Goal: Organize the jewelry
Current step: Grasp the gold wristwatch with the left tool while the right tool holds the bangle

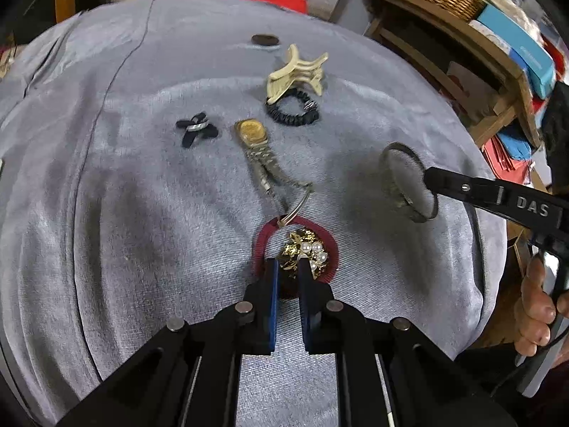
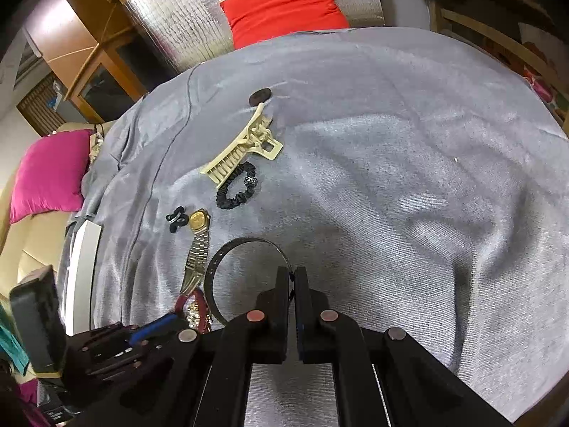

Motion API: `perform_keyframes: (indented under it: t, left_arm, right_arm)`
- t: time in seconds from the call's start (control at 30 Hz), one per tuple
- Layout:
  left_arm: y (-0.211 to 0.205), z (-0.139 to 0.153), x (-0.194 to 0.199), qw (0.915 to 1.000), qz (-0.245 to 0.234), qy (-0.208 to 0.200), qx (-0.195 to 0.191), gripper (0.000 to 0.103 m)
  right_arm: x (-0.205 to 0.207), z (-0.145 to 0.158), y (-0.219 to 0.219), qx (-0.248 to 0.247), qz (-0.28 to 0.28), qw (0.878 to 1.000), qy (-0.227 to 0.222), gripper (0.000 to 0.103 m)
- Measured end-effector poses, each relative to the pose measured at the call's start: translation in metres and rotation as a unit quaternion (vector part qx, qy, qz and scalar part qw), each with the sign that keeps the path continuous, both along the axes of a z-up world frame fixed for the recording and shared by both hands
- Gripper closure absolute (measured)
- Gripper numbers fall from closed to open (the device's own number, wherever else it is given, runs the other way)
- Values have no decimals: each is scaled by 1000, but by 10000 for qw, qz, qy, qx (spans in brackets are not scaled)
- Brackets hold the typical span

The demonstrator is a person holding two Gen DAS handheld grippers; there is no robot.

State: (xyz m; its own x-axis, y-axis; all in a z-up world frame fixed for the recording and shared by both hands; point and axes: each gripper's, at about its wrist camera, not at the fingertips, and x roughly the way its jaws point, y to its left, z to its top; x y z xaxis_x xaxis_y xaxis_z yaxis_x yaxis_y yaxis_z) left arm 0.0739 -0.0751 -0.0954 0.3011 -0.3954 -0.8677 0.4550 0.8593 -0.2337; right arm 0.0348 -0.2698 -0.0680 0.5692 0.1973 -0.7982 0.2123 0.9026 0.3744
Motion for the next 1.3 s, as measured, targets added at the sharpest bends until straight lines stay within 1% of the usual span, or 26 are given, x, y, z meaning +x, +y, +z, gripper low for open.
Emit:
perform_keyframes:
  t: [0.1, 0.17, 0.27, 0.4, 0.53, 0.7, 0.83, 0.9, 0.97, 1.03, 1.3]
  left_arm:
    - [3, 3, 0, 9999, 91, -43, -7, 92]
    - [5, 7, -4, 9998, 123, -150, 87, 91]
    - [10, 0, -1, 9998, 189, 55, 100, 91]
    - [5, 2, -4, 10000, 72, 16, 32, 91]
    - [-3, -4, -3, 9999, 13, 8, 120, 91]
    - [-2, -5, 0, 9999, 56, 67, 72, 91]
    - [4, -1, -8, 10000, -23, -47, 85, 91]
    - [3, 2, -12, 9998, -110, -112, 77, 96]
    - [-1, 3, -15, 9997, -203, -152, 30, 97]
    - [-3, 8, -19, 9993, -284, -238, -33, 98]
    - [7, 29, -26, 9976, -286, -526, -349, 100]
  right_arm:
    - [0, 0, -1, 38, -19, 10000, -9, 99]
    - [0, 1, -1, 32, -27, 10000, -6, 99]
    - [0, 0, -1, 51, -54, 10000, 14, 99]
    - [0, 0, -2, 69, -86, 9999, 12, 99]
    - [-1, 0, -4, 105, -131, 9999, 34, 99]
    - [-3, -1, -8, 196, -194, 9996, 39, 99]
    - [-2, 0, -6, 206, -190, 9996, 19, 99]
    - [-3, 1, -6, 217, -193, 9996, 2, 99]
    - [-2, 2, -5, 221, -205, 9995, -12, 99]
    - [-2, 2, -4, 224, -201, 9995, -27, 99]
    - [-3, 2, -5, 245, -247, 9994, -61, 99]
